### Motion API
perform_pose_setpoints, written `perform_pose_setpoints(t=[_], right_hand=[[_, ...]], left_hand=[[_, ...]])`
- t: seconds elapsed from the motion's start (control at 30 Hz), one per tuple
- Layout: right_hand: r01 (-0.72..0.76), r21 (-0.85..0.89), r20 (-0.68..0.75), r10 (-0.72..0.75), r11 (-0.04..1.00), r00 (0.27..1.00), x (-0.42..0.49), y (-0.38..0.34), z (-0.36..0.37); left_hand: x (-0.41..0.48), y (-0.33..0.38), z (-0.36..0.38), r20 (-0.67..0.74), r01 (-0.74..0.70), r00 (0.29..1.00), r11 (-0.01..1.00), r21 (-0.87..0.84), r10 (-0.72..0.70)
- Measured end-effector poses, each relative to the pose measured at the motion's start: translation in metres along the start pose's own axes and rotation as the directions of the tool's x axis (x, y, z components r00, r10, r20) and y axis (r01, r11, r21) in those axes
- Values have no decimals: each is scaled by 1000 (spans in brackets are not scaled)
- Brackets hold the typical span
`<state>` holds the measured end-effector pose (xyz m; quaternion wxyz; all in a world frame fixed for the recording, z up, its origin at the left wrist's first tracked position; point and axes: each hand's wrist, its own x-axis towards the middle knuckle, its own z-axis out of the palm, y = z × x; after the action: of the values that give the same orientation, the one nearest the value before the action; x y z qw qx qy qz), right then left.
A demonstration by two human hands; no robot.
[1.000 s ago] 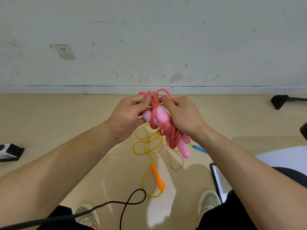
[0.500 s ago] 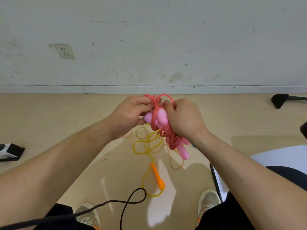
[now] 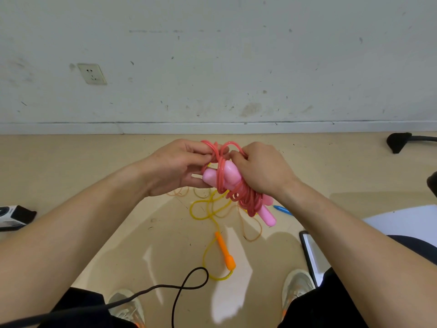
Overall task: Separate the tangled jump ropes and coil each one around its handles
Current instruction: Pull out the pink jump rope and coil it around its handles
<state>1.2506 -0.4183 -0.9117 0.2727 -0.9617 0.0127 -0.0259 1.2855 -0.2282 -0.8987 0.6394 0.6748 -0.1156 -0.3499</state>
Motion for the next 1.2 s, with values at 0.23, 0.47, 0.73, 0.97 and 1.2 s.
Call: perform_pose_setpoints(t=[0.23, 0.47, 0.73, 0.97, 1.2], right_hand=[[118, -75, 108, -110, 990, 988, 0, 2, -3], [122, -117, 157, -103, 986, 982, 0, 3, -6], [145, -4, 185, -142, 989, 972, -1, 5, -6], [-31, 430, 314, -117, 902, 942, 4, 16, -7], [66, -103, 449, -13, 993, 893, -9, 0, -15]], left_hand=[[-3, -4, -3, 29, 26, 999, 997, 70, -28], [-7, 2, -1, 113, 96, 988, 993, 71, -104], [-5, -6, -12, 100, 42, 994, 995, 89, -51], [-4, 0, -8, 59, 2, 998, 986, 169, -12], [-4, 1, 9, 102, -55, 995, 943, 330, 23]])
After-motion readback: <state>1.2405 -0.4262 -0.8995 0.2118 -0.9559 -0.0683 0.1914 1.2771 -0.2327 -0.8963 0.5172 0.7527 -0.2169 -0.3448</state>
